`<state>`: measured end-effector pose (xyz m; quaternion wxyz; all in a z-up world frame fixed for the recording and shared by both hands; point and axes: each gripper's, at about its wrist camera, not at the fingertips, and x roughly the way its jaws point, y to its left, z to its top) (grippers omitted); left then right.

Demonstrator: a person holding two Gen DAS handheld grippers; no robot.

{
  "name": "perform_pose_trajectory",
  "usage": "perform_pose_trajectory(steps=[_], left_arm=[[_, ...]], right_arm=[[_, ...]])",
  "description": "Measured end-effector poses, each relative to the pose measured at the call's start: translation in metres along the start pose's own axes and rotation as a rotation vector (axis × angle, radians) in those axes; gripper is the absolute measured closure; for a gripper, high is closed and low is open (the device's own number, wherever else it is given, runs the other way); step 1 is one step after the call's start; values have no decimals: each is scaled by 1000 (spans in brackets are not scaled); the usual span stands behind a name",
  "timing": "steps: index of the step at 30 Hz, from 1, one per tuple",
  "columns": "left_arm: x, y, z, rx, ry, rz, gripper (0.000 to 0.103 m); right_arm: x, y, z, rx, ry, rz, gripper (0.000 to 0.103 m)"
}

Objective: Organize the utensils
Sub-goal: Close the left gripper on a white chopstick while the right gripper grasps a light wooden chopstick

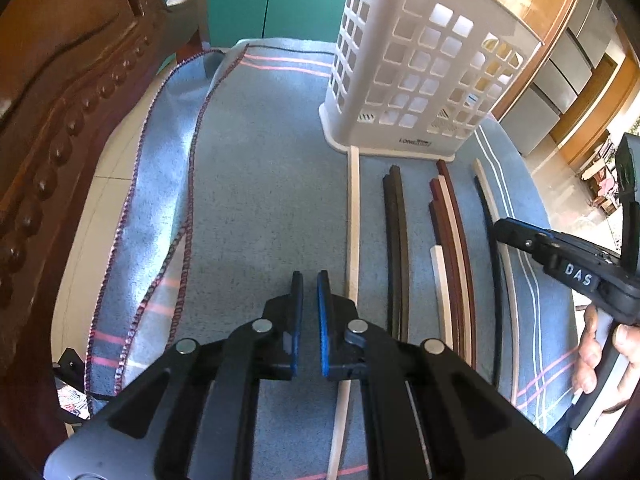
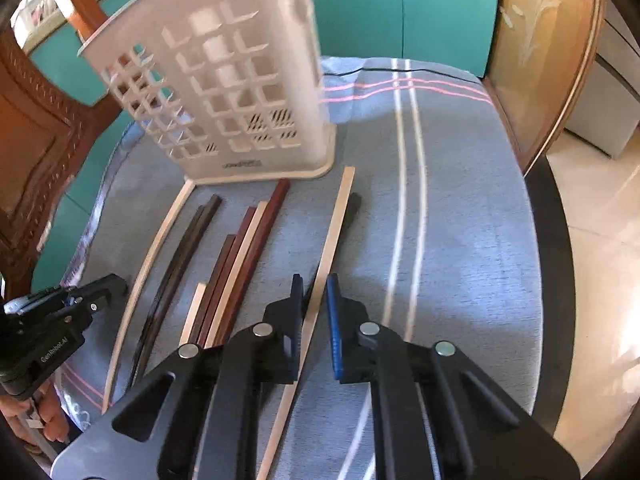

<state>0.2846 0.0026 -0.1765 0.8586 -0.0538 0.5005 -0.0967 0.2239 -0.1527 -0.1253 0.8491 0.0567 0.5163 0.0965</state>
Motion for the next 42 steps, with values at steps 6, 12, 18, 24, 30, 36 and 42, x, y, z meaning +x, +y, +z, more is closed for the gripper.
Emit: perform_pose_trajectory(steps=[6, 12, 18, 24, 30, 36, 42], left_arm=[[2, -14, 8, 19, -21, -2, 75], [15, -28, 11, 47, 3, 11, 74], [15, -20, 9, 22, 21, 31, 92], [9, -14, 3, 29, 42, 17, 92], [18, -18, 19, 26, 44, 48, 76], [34, -37, 35, 104, 32, 171, 76], [38, -39, 42, 83, 24, 168, 86]], right_arm=[[-2, -9, 1, 39, -2, -5, 79], [7, 5, -4, -11, 26, 9, 81], [1, -4, 0, 2, 14, 4, 97], [6, -28, 2, 60, 53, -53, 96], [8, -21, 11, 28, 28, -101, 75], [21, -8, 25, -40, 20, -203, 75], [23, -16, 27, -27, 15, -165, 91]])
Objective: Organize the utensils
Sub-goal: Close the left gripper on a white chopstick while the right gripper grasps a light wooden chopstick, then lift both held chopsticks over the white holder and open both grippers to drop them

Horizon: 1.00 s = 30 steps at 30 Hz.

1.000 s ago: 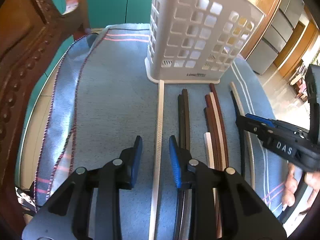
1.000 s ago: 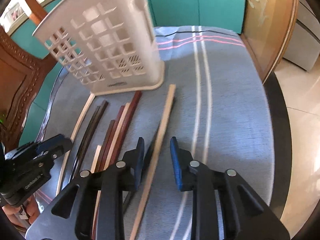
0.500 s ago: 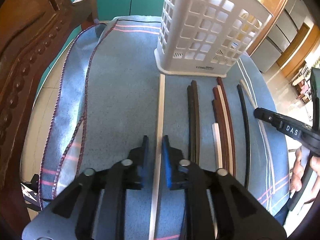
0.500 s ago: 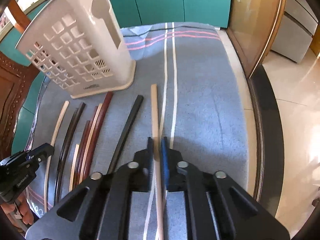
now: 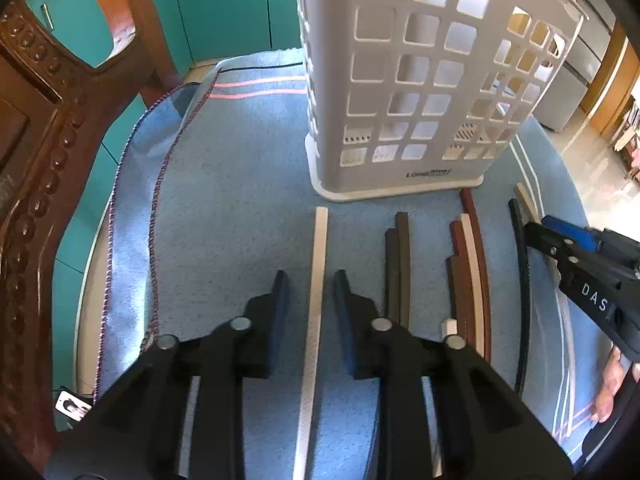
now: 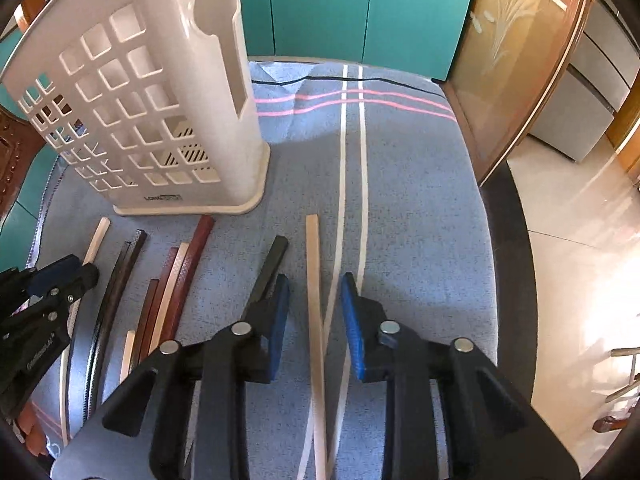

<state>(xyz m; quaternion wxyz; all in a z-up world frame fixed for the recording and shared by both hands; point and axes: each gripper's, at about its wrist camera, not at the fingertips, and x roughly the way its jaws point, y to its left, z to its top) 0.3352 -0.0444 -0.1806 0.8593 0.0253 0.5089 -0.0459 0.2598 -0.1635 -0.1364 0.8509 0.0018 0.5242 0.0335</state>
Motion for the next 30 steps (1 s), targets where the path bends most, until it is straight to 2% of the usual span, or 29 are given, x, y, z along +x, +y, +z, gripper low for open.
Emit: perform_pose_trajectory(steps=[1, 5, 8, 11, 15, 18, 21, 26, 30], left_arm=[[0, 0, 0, -2, -6, 3, 94], [0, 1, 0, -9, -16, 1, 96], [-4, 5, -2, -35, -25, -25, 96], [-26, 5, -6, -35, -70, -50, 96], [-90, 3, -14, -15, -195, -99, 96], [-148, 3, -19, -1, -320, -122, 96], [-188, 4, -16, -2, -410, -154, 96], [-254, 17, 19, -34, -568, -177, 96], [-279, 39, 53, -106, -653, -218, 96]], right_arm=[[1, -2, 0, 1, 0, 14, 96], [0, -8, 5, 6, -10, 57, 97], [-24, -8, -1, 20, -53, 94, 97], [-62, -14, -5, 38, -124, 149, 97], [-131, -25, -13, 51, -254, 242, 96], [-181, -30, -18, 46, -354, 281, 96], [-222, -36, -17, 67, -444, 328, 96], [-271, -42, 17, 119, -598, 412, 96], [-288, -43, 55, 161, -684, 437, 96]])
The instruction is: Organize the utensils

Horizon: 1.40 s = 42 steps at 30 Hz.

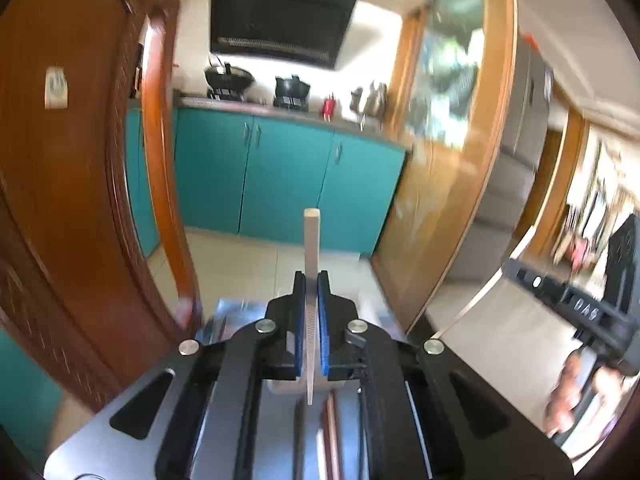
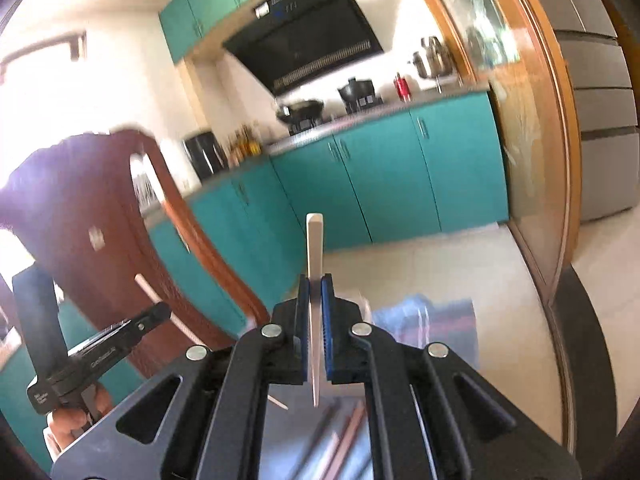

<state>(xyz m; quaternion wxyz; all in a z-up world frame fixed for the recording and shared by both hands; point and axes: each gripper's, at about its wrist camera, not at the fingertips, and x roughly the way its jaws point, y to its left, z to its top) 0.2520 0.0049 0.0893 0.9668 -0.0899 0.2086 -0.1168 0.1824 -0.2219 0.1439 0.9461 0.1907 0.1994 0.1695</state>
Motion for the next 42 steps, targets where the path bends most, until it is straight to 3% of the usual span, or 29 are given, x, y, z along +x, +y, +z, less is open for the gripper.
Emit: perform_pose_trajectory(steps=[4, 8, 16, 21, 25, 26, 29, 30, 33, 35, 37, 39, 42], left_arm=[[9, 16, 29, -77, -92, 19, 96], [40, 30, 38, -151, -151, 35, 96], [110, 32, -2, -154, -26, 108, 96], [112, 23, -27, -73, -44, 170, 96], [116, 22, -40, -77, -18, 172, 96], [116, 21, -43, -79, -11, 171, 96], [112, 19, -53, -62, -12, 179, 96], [107, 20, -57, -54, -16, 183, 92], [90, 21, -63, -42, -55, 180, 75], [68, 28, -69, -61, -108, 166, 54], [51, 34, -74, -84, -156, 146, 52], [45, 37, -79, -70, -137, 161, 53], [51, 42, -96, -32, -19, 161, 57]], right_arm=[[20, -8, 21, 42, -92, -28, 96], [49, -21, 17, 57, -141, -107, 96], [105, -28, -23, -27, -31, -175, 96], [113, -42, -50, -34, 14, -172, 96], [114, -52, -62, -31, 46, -180, 96], [112, -53, -64, -33, 48, -183, 92], [100, -57, -70, -45, 37, -189, 64], [92, -61, -73, -46, 21, -185, 59], [68, -79, -81, -6, -38, -184, 58], [54, -99, -89, 60, -57, -212, 58], [57, -114, -96, 74, 15, -335, 58], [71, -128, -109, 63, 139, -411, 58], [100, -140, -133, 76, 330, -374, 58]])
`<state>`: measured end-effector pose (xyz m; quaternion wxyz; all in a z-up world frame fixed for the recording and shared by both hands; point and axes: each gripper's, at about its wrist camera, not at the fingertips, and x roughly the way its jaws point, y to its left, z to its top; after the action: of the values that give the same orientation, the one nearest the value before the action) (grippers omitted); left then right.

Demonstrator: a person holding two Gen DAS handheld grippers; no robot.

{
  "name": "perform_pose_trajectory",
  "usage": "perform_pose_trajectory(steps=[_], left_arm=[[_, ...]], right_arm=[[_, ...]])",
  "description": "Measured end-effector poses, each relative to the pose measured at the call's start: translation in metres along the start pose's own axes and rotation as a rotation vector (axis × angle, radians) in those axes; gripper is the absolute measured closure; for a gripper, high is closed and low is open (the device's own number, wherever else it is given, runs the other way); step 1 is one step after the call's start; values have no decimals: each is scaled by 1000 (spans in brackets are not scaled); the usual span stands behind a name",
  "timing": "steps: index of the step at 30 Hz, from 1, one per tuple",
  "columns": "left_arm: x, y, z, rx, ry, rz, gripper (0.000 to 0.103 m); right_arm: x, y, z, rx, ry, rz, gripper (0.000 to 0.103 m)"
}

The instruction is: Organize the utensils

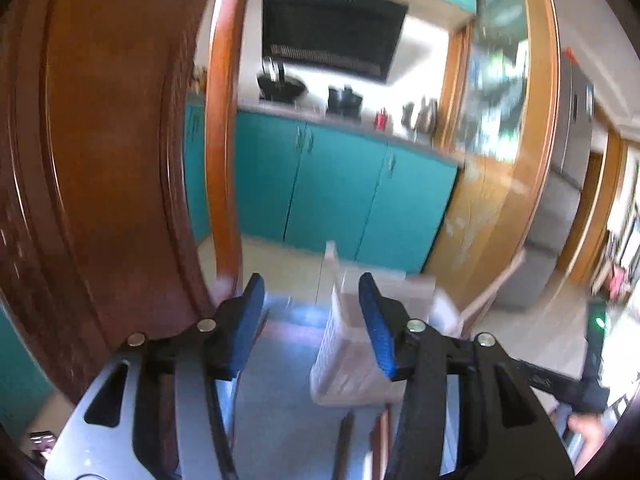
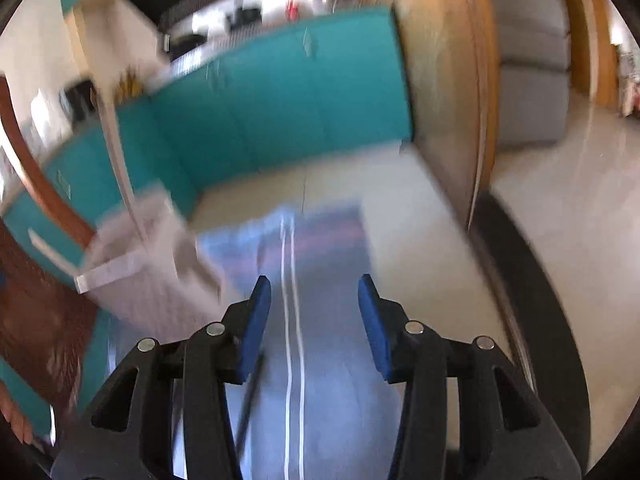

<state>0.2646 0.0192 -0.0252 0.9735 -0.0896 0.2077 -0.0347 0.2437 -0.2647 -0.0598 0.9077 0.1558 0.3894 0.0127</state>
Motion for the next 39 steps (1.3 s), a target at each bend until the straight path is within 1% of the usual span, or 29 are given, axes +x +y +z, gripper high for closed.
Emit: perform_pose_trajectory(steps=[2, 4, 6, 9, 10, 12, 14, 16, 17, 18, 19, 20, 22, 24, 26, 27, 28, 29, 31, 32, 34, 36, 39], left_arm=[[9, 0, -15, 30, 102, -47, 59], [20, -5, -31, 79, 201, -68, 59], [34, -11, -51, 126, 309, -58, 59], [57, -18, -79, 168, 466, -71, 60], [64, -20, -89, 185, 513, -66, 60], [74, -22, -103, 203, 583, -66, 60], [81, -25, -115, 220, 644, -85, 60], [84, -28, -124, 236, 677, -92, 60], [87, -28, -128, 242, 697, -86, 60], [89, -28, -133, 241, 711, -79, 60], [91, -27, -137, 239, 726, -69, 60], [94, -26, -141, 234, 741, -63, 59], [94, -24, -143, 227, 738, -60, 61], [93, -23, -143, 213, 737, -61, 70], [90, -18, -144, 185, 737, -62, 86], [91, -15, -143, 169, 740, -65, 89], [91, -11, -142, 145, 744, -65, 90], [90, -7, -141, 128, 745, -61, 90], [88, 2, -135, 107, 727, -52, 90], [84, 4, -131, 102, 712, -59, 90], [77, 7, -125, 97, 679, -72, 96], [71, 12, -121, 89, 655, -80, 96], [71, 12, -120, 91, 659, -87, 96]], right_arm=[[24, 9, -13, -32, 106, 36, 58], [39, 22, -25, -72, 168, 43, 58], [50, 37, -35, -116, 210, 42, 58], [67, 58, -51, -178, 265, 9, 58], [73, 64, -56, -196, 283, -10, 58], [79, 68, -59, -227, 304, -43, 58], [85, 71, -64, -255, 321, -70, 58], [86, 75, -68, -287, 307, -83, 65], [85, 77, -70, -304, 302, -87, 72], [86, 81, -72, -308, 302, -78, 80], [85, 82, -73, -310, 305, -60, 85], [83, 84, -74, -314, 308, -48, 88], [81, 87, -78, -323, 305, -38, 88], [78, 90, -80, -324, 302, -26, 89], [73, 93, -82, -325, 296, -15, 89], [71, 93, -82, -326, 292, -14, 89], [70, 95, -81, -328, 289, -14, 89], [72, 98, -73, -327, 287, -15, 90], [68, 100, -73, -326, 280, -14, 90], [67, 100, -73, -323, 276, -13, 90], [65, 98, -70, -321, 272, -13, 90], [64, 98, -68, -319, 272, -17, 90], [64, 98, -69, -321, 276, -21, 90]])
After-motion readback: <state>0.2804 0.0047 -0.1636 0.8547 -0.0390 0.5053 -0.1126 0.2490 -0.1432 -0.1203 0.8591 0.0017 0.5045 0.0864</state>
